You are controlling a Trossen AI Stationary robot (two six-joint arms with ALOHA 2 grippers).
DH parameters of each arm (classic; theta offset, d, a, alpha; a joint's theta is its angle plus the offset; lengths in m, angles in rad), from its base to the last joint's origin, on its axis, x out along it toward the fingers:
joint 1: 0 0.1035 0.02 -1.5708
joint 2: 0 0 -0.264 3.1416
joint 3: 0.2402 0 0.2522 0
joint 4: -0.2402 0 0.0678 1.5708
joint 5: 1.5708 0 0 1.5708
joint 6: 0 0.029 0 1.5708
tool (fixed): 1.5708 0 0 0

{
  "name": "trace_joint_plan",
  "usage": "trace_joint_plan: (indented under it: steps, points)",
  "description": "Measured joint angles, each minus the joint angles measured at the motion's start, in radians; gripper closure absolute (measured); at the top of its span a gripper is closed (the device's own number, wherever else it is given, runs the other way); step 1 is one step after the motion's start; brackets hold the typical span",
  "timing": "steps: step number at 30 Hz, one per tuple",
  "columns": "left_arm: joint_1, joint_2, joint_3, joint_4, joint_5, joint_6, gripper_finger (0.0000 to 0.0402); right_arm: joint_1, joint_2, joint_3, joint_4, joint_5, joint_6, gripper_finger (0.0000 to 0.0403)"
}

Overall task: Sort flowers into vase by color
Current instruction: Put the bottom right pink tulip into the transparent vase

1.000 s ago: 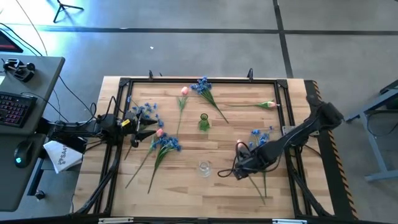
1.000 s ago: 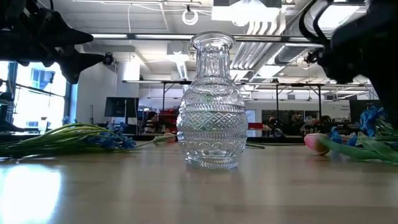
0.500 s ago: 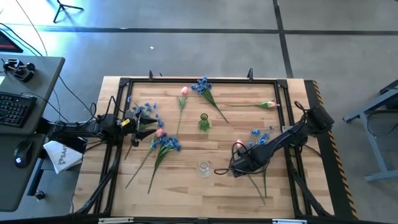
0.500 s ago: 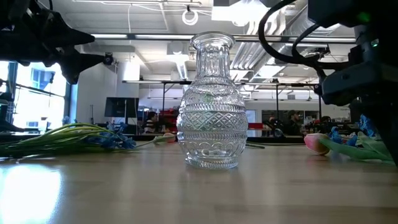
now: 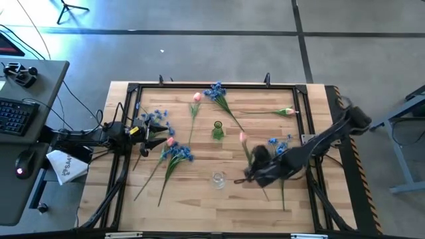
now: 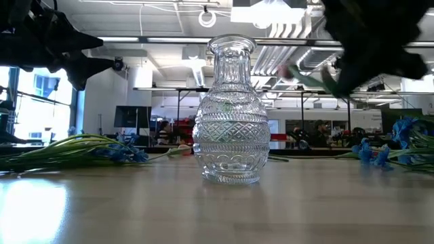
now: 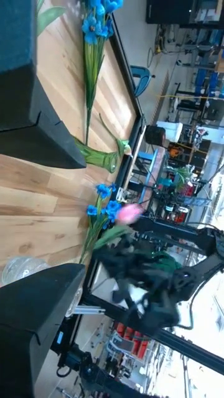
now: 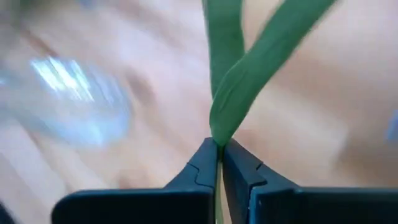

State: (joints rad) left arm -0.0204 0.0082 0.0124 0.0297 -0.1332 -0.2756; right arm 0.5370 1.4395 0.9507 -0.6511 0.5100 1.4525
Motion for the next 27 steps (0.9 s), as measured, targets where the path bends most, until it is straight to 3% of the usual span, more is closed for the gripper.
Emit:
trace_joint_plan:
  steps: [3,6,9,13,17,22,27]
  points:
    - [0.000,0.000,0.000,0.000,0.000,0.000,0.0152,0.023,-0.113,0.000,0.150,0.231,-0.254,0.0400]
    - [0.000,0.000,0.000,0.001,0.000,0.000,0.0152,0.031,-0.188,-0.026,0.437,0.336,-0.629,0.0401]
    - [0.000,0.000,0.000,0.016,0.000,-0.001,0.0152,0.017,-0.226,-0.086,0.847,0.268,-0.997,0.0402]
    - [0.000,0.000,0.000,0.025,0.000,-0.001,0.0152,-0.031,-0.205,-0.184,1.384,-0.013,-1.327,0.0402]
    - [0.000,0.000,0.000,0.021,0.000,-0.002,0.0152,-0.075,-0.135,-0.251,1.656,-0.112,-1.424,0.0402]
    - [0.000,0.000,0.000,0.021,0.000,-0.002,0.0152,-0.120,-0.034,-0.257,1.665,-0.191,-1.372,0.0403]
    - [0.000,0.000,0.000,0.021,0.000,-0.002,0.0152,-0.125,0.031,-0.234,1.647,-0.202,-1.364,0.0403]
